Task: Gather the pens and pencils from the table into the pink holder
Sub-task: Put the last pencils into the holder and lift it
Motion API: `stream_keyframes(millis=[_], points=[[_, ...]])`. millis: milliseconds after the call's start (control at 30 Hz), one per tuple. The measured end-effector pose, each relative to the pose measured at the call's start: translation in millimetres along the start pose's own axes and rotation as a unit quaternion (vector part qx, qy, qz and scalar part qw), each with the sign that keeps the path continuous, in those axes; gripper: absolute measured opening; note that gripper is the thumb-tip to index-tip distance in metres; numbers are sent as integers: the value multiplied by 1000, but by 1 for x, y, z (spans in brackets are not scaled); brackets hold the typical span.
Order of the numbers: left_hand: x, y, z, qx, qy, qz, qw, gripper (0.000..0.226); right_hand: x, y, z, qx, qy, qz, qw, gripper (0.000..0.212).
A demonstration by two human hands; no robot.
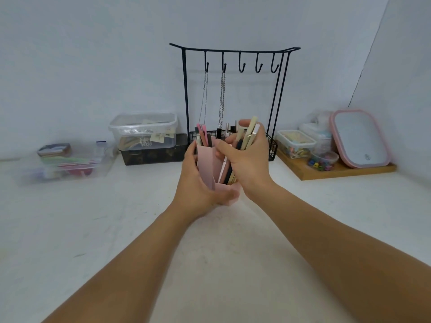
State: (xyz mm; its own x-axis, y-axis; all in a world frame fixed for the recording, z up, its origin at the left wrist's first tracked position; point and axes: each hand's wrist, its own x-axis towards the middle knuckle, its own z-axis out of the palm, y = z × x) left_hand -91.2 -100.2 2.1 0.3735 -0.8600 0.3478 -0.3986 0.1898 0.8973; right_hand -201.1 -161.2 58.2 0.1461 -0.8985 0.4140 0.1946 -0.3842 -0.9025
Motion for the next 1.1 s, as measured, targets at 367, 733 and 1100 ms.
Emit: stream_keyframes(millis=[367,733,1100], points=[[1,-2,0,9,3,1,1000,146,17,6,-9,-111,36,-136,984,14],[4,-6,-4,12,72,-44,996,142,-17,22,-25,-166,-7,-57,985,118],[12,-20,-9,9,-34,7,999,114,-4,60,-20,-190,-43,77,978,86]])
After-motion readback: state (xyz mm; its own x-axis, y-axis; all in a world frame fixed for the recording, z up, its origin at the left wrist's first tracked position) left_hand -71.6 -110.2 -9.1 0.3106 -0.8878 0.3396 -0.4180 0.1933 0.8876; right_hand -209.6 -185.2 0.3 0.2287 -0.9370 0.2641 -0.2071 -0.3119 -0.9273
